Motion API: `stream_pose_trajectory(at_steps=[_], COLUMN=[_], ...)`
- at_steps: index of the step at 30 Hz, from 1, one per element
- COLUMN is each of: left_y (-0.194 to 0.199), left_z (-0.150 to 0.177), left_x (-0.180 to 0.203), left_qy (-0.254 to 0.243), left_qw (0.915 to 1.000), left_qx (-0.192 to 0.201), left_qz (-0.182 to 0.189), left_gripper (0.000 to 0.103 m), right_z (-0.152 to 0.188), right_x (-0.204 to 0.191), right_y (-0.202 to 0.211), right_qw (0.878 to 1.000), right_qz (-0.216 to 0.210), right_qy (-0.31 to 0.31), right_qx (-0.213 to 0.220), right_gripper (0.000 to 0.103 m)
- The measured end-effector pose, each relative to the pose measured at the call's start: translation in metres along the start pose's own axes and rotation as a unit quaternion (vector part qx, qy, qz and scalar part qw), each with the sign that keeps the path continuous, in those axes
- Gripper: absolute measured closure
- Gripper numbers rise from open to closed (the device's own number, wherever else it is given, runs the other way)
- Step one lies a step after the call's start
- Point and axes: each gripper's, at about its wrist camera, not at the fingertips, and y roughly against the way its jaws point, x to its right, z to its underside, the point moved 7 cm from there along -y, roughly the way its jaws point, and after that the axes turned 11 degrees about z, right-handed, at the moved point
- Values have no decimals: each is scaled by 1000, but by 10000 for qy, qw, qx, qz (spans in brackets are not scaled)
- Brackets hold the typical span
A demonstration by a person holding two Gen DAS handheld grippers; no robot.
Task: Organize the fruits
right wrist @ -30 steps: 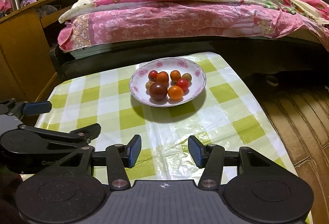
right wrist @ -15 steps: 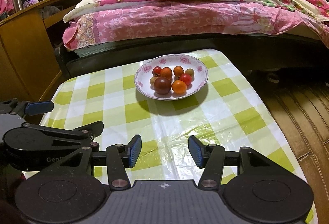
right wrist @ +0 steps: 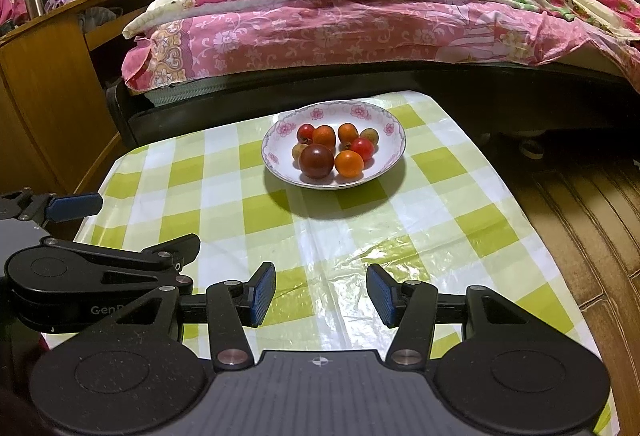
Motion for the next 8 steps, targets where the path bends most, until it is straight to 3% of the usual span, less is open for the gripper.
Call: stream_pose_trajectory(at_steps=[8], left_y=[2], left_z=[0], left_x=[-1], left_qy=[-17], left_qw=[10000], left_qx=[67], left_qz=[-29], left_gripper=[0], right_z=[2], right_x=[-2], right_y=[0], right_qw=[10000], right_qz=[-18], right_qy=[25], right_qx=[-4], right_gripper=[55])
